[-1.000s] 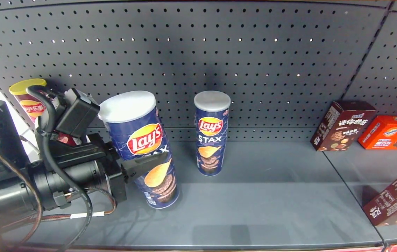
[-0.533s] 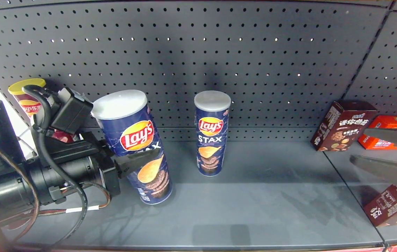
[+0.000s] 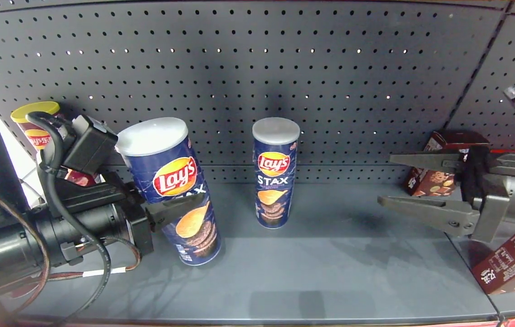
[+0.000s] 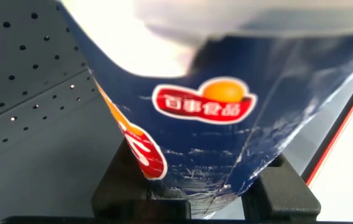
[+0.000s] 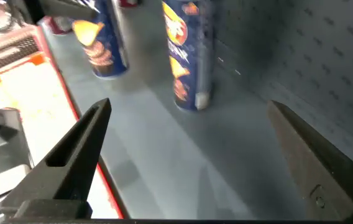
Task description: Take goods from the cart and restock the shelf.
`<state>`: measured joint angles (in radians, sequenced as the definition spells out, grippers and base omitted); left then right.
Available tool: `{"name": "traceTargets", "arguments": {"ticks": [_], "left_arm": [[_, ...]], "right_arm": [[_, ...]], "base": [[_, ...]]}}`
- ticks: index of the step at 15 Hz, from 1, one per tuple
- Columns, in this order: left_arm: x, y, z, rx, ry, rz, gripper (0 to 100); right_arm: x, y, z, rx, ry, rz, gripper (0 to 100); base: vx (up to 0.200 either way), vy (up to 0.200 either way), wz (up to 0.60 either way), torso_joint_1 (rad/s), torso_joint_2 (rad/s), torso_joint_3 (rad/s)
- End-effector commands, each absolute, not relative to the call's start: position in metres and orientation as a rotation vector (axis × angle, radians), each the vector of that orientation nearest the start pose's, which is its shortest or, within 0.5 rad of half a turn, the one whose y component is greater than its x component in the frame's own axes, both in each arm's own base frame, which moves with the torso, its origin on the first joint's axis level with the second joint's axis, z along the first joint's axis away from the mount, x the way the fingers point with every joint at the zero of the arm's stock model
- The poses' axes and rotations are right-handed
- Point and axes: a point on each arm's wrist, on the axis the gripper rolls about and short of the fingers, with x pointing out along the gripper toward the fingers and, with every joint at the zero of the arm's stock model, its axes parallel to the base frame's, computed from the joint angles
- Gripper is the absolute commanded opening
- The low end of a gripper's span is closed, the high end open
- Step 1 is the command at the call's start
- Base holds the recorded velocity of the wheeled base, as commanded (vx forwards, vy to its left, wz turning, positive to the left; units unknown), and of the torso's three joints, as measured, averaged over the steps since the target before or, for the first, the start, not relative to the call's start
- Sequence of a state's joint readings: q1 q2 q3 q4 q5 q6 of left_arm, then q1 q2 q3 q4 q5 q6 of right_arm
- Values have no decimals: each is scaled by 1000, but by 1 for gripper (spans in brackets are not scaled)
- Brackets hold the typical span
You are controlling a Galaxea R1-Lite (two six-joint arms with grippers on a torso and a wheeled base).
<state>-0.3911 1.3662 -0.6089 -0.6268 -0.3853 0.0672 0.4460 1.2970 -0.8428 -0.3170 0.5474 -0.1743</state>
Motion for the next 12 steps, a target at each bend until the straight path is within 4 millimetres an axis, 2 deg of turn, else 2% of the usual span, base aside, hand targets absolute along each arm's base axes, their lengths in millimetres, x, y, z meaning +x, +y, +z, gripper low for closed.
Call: {"name": "traceTargets", "arguments": {"ticks": [1, 3, 4, 9, 12], "left_arm": [[196, -90, 216, 64, 104, -781, 0], [196, -90, 216, 64, 104, -781, 0], [196, -90, 217, 64, 92, -779, 0], [197, -90, 219, 63, 81, -777, 0], [198, -89, 221, 63, 71, -772, 0]], "right_arm": [[209, 115, 264, -163, 52, 1037, 100], [220, 120, 262, -182, 29, 1060, 100], [233, 128, 256, -192, 15, 1090, 100], [253, 153, 255, -195, -1, 1140, 100], [265, 161, 249, -195, 11, 1146, 100]], "base": [[0, 0, 0, 0, 0, 0], [0, 0, 0, 0, 0, 0], [0, 0, 0, 0, 0, 0], [0, 0, 0, 0, 0, 0], [0, 0, 0, 0, 0, 0]]}}
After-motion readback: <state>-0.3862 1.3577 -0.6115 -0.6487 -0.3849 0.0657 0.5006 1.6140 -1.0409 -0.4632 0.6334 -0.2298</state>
